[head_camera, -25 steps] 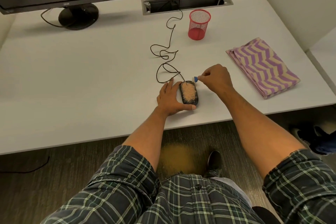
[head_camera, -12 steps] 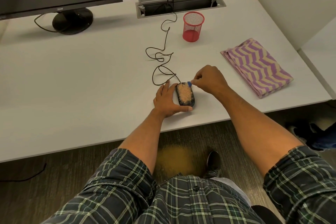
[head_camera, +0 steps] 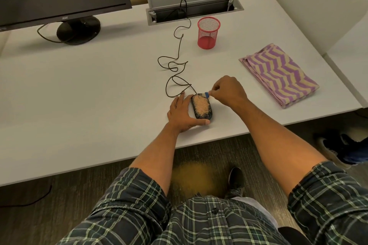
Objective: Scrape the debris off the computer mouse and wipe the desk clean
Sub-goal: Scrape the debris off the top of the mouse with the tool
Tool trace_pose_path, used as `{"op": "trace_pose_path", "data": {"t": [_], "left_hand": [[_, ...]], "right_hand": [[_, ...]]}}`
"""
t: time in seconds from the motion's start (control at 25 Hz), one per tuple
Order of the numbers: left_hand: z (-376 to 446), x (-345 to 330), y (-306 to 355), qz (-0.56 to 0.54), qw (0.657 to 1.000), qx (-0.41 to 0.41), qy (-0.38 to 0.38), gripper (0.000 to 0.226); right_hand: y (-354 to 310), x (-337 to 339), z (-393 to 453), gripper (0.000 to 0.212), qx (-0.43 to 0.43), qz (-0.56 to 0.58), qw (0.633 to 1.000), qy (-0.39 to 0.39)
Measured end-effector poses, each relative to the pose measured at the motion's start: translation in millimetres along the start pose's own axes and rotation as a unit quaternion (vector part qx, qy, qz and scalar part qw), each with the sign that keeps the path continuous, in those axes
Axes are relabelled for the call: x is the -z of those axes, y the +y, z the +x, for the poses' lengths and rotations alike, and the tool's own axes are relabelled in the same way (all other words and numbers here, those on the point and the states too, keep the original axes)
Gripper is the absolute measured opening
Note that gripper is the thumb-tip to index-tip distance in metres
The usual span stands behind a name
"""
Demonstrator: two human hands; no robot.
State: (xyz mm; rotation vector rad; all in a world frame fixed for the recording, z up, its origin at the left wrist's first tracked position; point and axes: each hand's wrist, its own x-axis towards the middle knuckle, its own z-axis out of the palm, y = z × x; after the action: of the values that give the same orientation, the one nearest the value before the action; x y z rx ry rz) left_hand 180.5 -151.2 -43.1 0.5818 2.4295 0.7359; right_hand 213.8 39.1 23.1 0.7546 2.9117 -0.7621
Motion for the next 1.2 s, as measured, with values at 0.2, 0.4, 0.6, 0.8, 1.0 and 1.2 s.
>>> {"op": "trace_pose_path", "data": {"t": [0.2, 0.4, 0.6, 0.8, 1.0, 1.2], "left_hand": [[0.3, 0.4, -0.6, 0.008, 1.000, -0.001, -0.002, 0.124], [-1.2, 0.0, 0.7, 0.000, 1.000, -0.002, 0.002, 0.123], [-0.8, -0.2, -0.1, -0.005, 1.000, -0.001, 0.001, 0.123], [-1.6, 1.0, 0.3, -0.003, 1.000, -0.001, 0.000, 0.123], [-1.8, 0.4, -0.3, -0.007, 1.000, -0.005, 0.000, 0.123], [-2.4, 1.3, 1.2, -0.006, 1.000, -0.005, 0.001, 0.122]], "right_hand": [[1.5, 1.8, -0.5, 0.015, 0.008, 0.033, 0.999, -0.013], [-2.7, 1.6, -1.4, 0.014, 0.011, 0.019, 1.000, -0.014], [-8.4, 3.4, 0.8, 0.013, -0.004, 0.006, 1.000, -0.016], [-6.5, 4.9, 1.3, 0.012, -0.012, 0.011, 1.000, -0.011], [-4.5, 8.0, 1.6, 0.014, -0.004, 0.002, 1.000, -0.016], [-4.9, 8.9, 2.8, 0.015, 0.000, -0.007, 1.000, -0.015]]}}
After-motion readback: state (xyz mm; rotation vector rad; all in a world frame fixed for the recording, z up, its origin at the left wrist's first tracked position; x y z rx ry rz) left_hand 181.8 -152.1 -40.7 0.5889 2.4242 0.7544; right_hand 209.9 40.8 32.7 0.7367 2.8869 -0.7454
